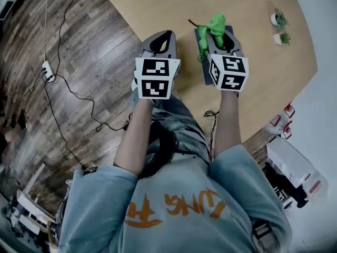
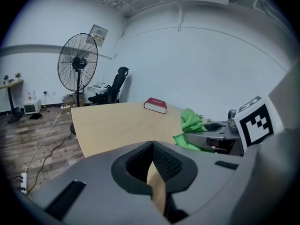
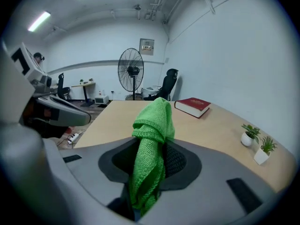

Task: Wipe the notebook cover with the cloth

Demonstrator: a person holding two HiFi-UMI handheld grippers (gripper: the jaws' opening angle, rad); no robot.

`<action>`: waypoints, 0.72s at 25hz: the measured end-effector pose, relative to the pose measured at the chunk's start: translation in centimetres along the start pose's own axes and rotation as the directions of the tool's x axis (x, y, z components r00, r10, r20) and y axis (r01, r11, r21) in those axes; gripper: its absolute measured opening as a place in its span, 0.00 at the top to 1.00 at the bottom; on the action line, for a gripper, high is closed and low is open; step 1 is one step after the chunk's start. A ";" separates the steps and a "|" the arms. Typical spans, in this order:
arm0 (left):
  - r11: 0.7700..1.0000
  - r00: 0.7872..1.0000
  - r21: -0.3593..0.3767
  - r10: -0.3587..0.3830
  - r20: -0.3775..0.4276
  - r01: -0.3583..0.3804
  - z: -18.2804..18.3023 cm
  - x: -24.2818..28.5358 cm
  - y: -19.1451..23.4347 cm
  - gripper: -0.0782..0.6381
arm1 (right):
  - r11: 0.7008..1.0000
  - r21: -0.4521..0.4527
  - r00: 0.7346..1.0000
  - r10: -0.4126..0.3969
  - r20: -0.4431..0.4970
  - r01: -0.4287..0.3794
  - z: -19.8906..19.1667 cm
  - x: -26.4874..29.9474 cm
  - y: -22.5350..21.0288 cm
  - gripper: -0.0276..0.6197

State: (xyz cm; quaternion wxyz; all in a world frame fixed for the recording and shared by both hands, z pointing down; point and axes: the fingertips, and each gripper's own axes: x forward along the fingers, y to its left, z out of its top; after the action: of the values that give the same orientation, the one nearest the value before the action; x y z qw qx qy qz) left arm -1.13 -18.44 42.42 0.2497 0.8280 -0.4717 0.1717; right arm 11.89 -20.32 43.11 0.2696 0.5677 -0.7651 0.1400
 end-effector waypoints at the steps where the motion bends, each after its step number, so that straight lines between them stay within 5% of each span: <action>1: 1.000 1.000 -0.004 0.007 -0.007 -0.007 -0.4 0.0 0.1 0.87 | 1.000 -0.026 1.000 0.006 -0.010 -0.007 -0.2 0.4 0.1 0.77; 18: 0.999 0.997 -0.014 0.044 -0.069 -0.045 -2.8 0.3 -1.0 0.87 | 0.980 -0.183 0.992 0.062 -0.110 -0.082 -3.3 4.0 0.2 0.77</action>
State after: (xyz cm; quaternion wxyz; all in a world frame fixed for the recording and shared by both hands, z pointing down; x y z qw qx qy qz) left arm -0.31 -16.62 44.58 0.2682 0.8090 -0.4825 0.2018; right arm 11.72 -21.71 48.13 0.3558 0.5037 -0.7801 0.1061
